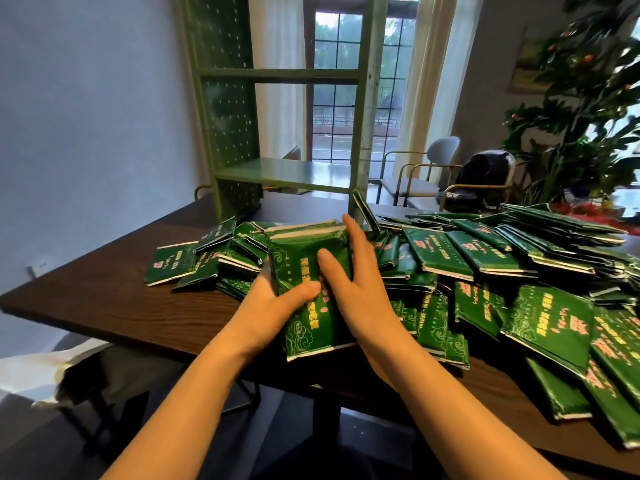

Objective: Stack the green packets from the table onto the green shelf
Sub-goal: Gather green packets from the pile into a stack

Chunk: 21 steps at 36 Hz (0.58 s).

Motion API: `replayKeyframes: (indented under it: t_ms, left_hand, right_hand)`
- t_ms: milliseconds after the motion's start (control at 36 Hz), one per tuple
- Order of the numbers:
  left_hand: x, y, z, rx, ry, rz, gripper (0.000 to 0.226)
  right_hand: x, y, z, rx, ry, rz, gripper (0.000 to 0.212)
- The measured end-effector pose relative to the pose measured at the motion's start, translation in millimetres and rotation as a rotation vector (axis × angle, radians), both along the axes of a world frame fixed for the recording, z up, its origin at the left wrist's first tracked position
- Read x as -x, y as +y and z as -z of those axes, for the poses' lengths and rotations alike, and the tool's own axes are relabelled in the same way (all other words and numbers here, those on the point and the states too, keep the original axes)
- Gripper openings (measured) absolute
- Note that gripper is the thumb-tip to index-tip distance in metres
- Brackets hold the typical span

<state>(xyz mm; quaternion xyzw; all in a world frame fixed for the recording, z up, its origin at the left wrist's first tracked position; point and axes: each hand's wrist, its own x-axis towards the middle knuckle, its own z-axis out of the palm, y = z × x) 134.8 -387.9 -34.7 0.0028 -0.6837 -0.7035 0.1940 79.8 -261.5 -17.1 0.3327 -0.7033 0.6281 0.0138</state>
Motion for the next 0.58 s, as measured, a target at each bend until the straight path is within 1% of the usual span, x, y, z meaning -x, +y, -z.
replayKeyframes:
  t_ms: [56,83,139,222,278,333,389,444,583]
  left_hand:
    - [1.8,-8.1,2.2,0.062,0.056,-0.058,0.063]
    - [2.1,-11.7,2.6,0.091,0.083,-0.078,0.066]
    - [0.9,-15.4,3.6,0.143,0.125,-0.097,0.073]
    - [-0.9,-18.0,4.4,0.272,0.125,-0.098,0.075]
    - [0.9,-21.9,8.7,0.35,0.083,-0.1,0.087]
    - [1.5,-23.8,12.3,0.384,0.054,-0.123,0.101]
    - [-0.1,-23.5,13.8,0.338,0.04,-0.13,0.106]
    - [-1.5,-20.9,15.0,0.265,0.046,-0.129,0.107]
    - [-6.8,-1.6,15.6,0.078,0.131,-0.098,0.109]
  right_hand:
    - [1.1,-1.9,4.4,0.057,-0.123,-0.121,0.076]
    - [2.6,-3.7,7.0,0.07,-0.161,-0.168,0.081]
    - [3.4,-6.5,9.9,0.091,-0.204,-0.242,0.083]
    - [6.5,-10.8,13.7,0.187,-0.242,-0.276,0.082]
    - [7.6,-12.0,15.8,0.214,-0.271,-0.275,0.091]
    - [9.1,-12.6,18.9,0.225,-0.273,-0.272,0.094]
    - [11.3,-13.1,21.4,0.223,-0.271,-0.261,0.094]
    - [11.6,-13.5,20.4,0.209,-0.266,-0.248,0.095]
    - [8.8,-17.5,19.1,0.233,-0.282,-0.266,0.089]
